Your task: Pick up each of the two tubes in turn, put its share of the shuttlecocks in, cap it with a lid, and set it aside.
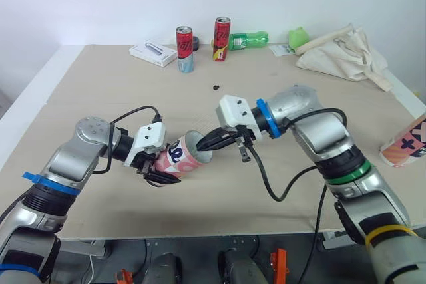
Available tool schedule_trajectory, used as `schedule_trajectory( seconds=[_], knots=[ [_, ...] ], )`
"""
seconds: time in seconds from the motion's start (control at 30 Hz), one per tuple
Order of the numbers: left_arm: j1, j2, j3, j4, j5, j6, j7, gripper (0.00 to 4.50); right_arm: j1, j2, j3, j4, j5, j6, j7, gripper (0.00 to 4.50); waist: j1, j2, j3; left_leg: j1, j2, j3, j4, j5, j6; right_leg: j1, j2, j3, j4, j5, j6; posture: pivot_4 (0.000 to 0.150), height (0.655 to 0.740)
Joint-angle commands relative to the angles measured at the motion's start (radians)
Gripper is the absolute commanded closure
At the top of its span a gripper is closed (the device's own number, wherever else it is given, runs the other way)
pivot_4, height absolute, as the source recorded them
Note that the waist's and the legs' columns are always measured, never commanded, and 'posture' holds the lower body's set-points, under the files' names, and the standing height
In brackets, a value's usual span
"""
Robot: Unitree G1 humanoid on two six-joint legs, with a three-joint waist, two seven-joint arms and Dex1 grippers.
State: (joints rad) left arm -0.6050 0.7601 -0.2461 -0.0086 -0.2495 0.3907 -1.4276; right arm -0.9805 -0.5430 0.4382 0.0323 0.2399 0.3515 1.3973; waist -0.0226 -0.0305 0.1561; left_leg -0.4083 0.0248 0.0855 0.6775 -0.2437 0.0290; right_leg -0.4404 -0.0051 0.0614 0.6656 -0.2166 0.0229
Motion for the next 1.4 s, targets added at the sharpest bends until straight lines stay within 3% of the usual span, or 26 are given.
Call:
schedule_trajectory(
  seconds=[0.03, 0.3, 0.5, 0.8, 0.97, 1.2, 1.4],
  knots=[
    [-0.012, -0.001, 0.005, 0.0, 0.0, -0.002, 0.006, 0.97, -0.04, 0.016, 0.029, 0.02, -0.031, -0.045, 0.056, 4.42, 0.0, 0.0, 0.0, 0.0, 0.0, 0.0, 0.0, 0.0, 0.0, 0.0, 0.0, 0.0, 0.0, 0.0, -0.001, 0.15, 0.74],
    [-0.004, -0.003, 0.007, -0.006, -0.003, 0.002, 0.016, 0.97, -0.08, 0.138, 0.133, 0.167, -0.155, -0.134, 0.061, 4.42, -0.001, 0.0, 0.0, 0.001, 0.001, 0.0, 0.0, 0.0, 0.0, 0.0, 0.001, -0.001, 0.001, 0.0, -0.001, 0.15, 0.74],
    [-0.001, -0.004, 0.008, -0.009, -0.003, 0.004, 0.018, 0.97, -0.093, 0.14, 0.087, 0.177, -0.139, -0.117, 0.093, 4.42, -0.001, 0.0, 0.0, 0.001, 0.002, 0.0, 0.0, 0.0, 0.0, 0.0, 0.001, -0.002, 0.001, 0.001, -0.005, 0.15, 0.74],
    [-0.01, -0.01, 0.004, 0.007, -0.002, -0.002, 0.011, 0.97, -0.11, -0.002, -0.089, 0.061, 0.043, 0.043, 0.204, 4.42, 0.0, 0.0, 0.0, 0.0, 0.001, -0.001, 0.0, 0.0, 0.0, 0.0, 0.0, -0.003, 0.001, 0.001, -0.006, 0.15, 0.74],
    [-0.012, -0.02, 0.004, 0.013, -0.001, -0.007, 0.016, 0.97, -0.068, -0.087, -0.157, 0.03, 0.075, 0.085, 0.164, 4.42, 0.0, 0.0, 0.0, 0.001, 0.001, -0.001, -0.001, 0.0, 0.0, 0.0, 0.0, -0.003, 0.001, 0.0, -0.006, 0.15, 0.74],
    [0.013, -0.092, 0.106, -0.045, -0.123, -0.012, 0.052, 0.97, 0.149, -0.272, -0.387, -0.159, 0.191, 0.199, 0.069, 4.42, 0.005, 0.0, 0.0, -0.005, -0.003, -0.005, -0.001, 0.0, 0.0, -0.001, -0.004, -0.004, -0.001, -0.001, -0.002, 0.15, 0.74],
    [0.017, -0.153, 0.167, -0.084, -0.238, -0.007, 0.074, 0.97, 0.354, -0.359, -0.575, -0.329, 0.294, 0.31, -0.058, 4.42, 0.0, 0.0, 0.001, -0.007, -0.003, -0.008, -0.001, -0.002, 0.0, -0.003, -0.004, -0.005, -0.001, -0.002, -0.001, 0.15, 0.74]
  ],
)
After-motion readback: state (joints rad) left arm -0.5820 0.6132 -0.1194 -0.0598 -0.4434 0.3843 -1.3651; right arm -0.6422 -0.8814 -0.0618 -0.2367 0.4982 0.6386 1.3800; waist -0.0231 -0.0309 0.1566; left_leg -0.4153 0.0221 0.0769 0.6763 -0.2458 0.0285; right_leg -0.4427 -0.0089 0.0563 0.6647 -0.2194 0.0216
